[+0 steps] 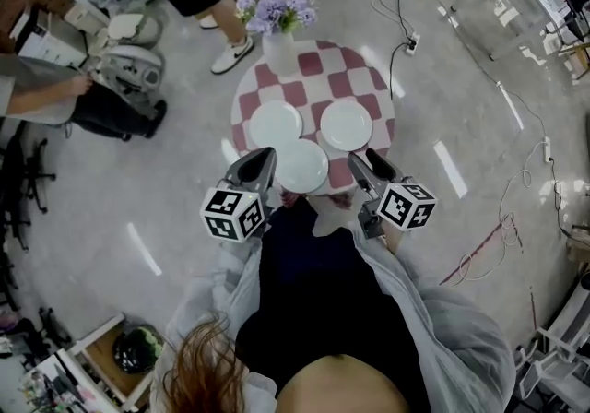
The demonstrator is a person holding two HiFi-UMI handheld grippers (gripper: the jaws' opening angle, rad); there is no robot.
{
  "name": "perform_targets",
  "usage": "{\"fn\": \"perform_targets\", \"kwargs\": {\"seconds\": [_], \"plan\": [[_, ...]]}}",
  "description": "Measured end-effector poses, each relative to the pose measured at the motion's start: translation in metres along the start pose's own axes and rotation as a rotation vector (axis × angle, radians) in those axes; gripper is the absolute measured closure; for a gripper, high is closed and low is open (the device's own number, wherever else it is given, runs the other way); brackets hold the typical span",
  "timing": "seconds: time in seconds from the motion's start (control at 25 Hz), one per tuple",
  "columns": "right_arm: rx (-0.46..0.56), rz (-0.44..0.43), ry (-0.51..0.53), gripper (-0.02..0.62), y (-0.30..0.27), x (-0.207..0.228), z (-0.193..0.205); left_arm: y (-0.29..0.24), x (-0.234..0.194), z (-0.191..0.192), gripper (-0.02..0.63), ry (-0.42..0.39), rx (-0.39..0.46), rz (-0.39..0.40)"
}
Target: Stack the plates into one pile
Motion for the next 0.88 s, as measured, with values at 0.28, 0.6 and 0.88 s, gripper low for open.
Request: {"fn": "perform_targets", "kwargs": {"seconds": [0.28, 0.6, 0.88], "plan": [[0.054, 0.092, -0.088, 0.345, -0.014, 0.017, -0.002, -0.029, -0.014, -0.008, 0.588, -0.036, -0.068, 0.095], [0.115, 0.123, -0.436, 0.345, -0.01, 0.052, 0.018, -0.056, -0.014, 0.015, 0.588, 0.017, -0.165, 0.19], [0.137, 0.055, -0.825, 0.342, -0.012, 0.1, 0.053, -0.074, -0.017, 0.039, 0.588, 0.057, -0.228, 0.171]]}}
Point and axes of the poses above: the fingertips, and each gripper's own axes: y backward along the fingers, x to its right, z out of its underside, the point moved 1 cm from there along y, backward along the fingers, and after that the axes turned 4 degrees about y, right-handed, at the moved point
